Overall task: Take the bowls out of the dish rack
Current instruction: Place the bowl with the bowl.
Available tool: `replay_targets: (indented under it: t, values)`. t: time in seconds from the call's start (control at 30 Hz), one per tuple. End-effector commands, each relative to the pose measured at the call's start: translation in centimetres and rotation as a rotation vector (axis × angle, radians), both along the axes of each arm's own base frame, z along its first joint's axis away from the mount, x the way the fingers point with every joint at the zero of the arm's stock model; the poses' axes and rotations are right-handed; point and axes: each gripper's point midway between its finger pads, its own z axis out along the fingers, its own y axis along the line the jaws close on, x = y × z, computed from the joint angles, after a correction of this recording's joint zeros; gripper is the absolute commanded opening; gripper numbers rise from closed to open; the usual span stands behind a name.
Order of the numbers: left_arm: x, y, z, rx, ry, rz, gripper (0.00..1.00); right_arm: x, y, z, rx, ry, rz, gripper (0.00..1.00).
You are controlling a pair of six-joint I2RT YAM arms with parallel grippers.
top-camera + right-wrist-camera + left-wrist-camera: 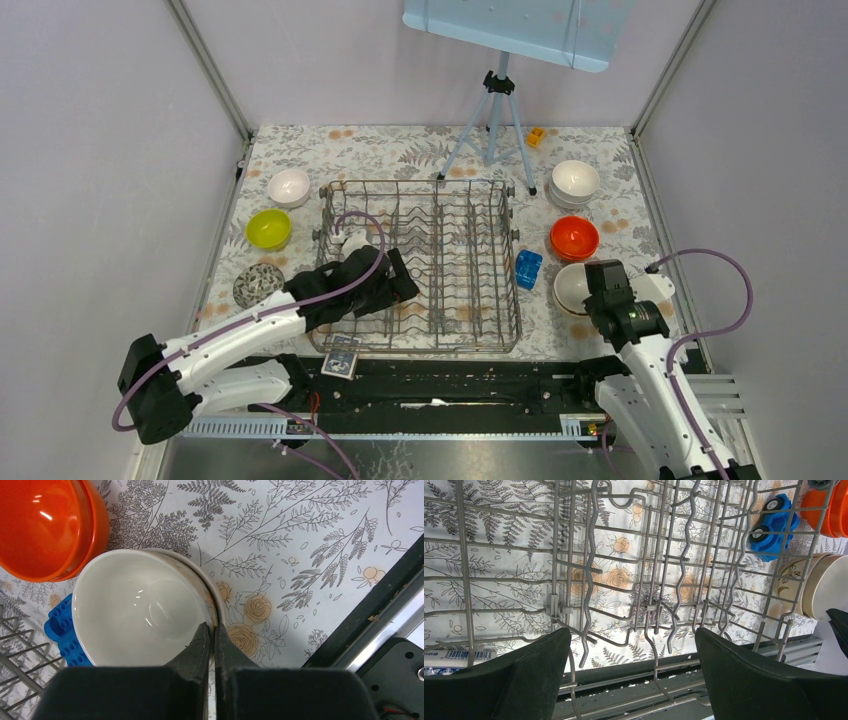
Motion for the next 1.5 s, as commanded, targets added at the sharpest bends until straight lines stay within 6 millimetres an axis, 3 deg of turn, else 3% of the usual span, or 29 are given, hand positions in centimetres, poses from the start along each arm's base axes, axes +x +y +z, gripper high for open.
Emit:
replay_targets:
  t: [0.0,0.3,1.47]
  values:
    - [0.8,-1.3,1.7,-0.057,-0.038,-0.007,0.99,2.0,0.7,1.6,0.064,-0.131,-0.025,0.0]
    - [1.0,-1.9,1.4,-0.057,-0.03,-0.02,0.99,2.4,0.8,4.2,0.07,-0.19,-0.018,0.0]
    - [0.9,-1.8,0.7,-0.044,-0.017,-0.026,0.99,1.4,1.3,0.9,0.107,-0.134,-0.021,0.0]
